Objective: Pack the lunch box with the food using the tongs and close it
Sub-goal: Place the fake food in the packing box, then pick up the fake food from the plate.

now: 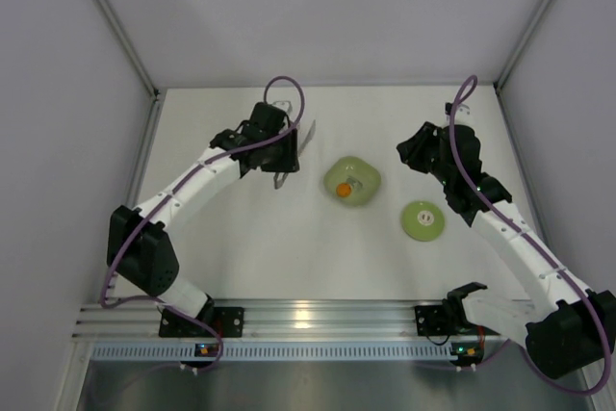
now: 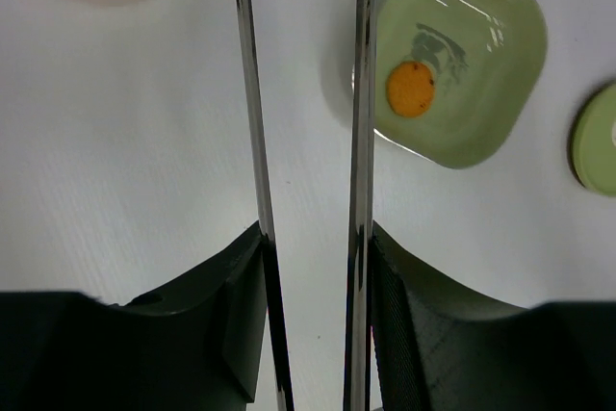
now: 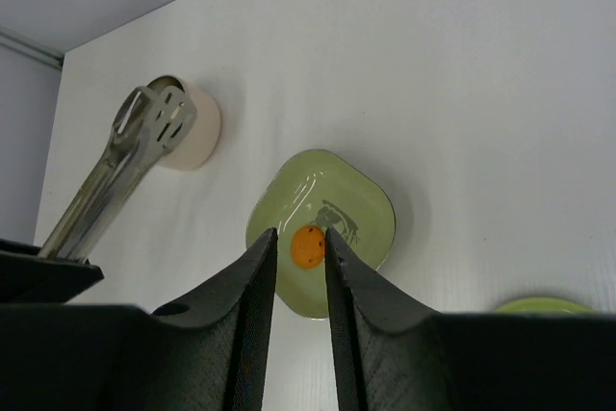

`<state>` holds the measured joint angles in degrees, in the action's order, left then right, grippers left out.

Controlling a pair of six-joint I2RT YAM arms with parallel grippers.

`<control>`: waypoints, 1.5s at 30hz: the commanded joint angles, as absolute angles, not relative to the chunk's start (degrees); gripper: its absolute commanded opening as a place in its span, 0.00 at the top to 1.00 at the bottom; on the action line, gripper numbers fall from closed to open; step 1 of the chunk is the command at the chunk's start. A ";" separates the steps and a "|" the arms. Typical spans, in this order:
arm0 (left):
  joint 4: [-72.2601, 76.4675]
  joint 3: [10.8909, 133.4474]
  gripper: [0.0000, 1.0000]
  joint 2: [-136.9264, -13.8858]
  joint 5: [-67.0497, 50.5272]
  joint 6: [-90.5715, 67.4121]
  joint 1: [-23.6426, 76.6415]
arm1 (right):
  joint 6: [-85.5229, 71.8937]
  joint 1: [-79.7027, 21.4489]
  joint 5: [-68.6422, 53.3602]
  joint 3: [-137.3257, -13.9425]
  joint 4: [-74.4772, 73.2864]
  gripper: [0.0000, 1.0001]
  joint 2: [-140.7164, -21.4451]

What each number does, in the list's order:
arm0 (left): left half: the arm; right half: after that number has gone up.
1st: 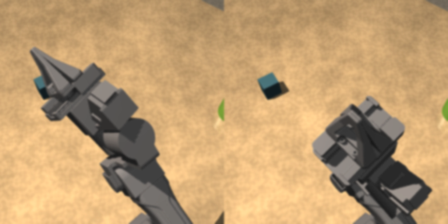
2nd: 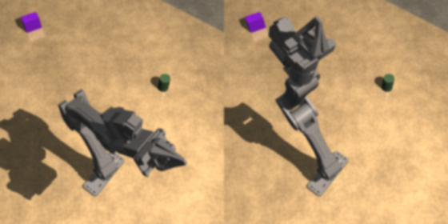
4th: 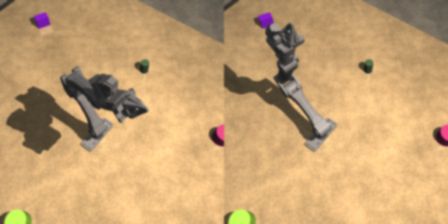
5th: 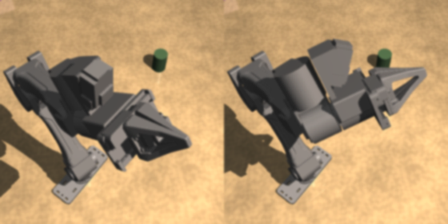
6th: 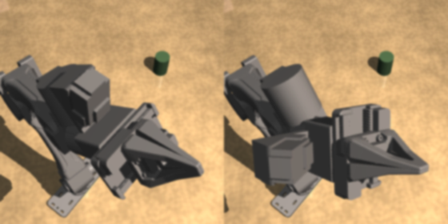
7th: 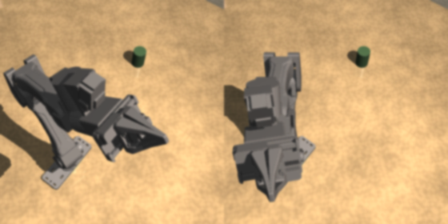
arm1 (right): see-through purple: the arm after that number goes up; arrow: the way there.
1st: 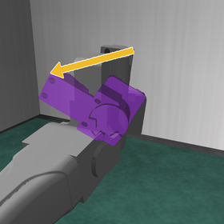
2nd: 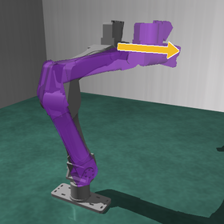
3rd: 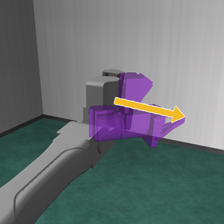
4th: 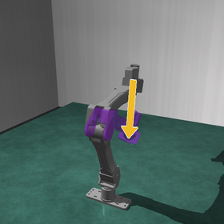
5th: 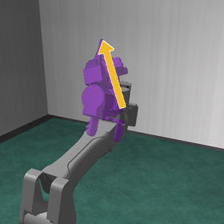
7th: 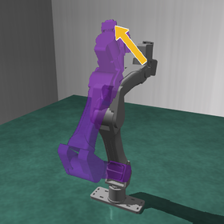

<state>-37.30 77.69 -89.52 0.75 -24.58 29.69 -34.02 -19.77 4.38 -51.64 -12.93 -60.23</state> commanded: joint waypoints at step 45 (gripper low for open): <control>-45.61 77.69 0.48 -96.94 -2.20 -16.61 47.11 | -33.49 -20.74 5.10 -51.59 -12.39 0.74 -59.06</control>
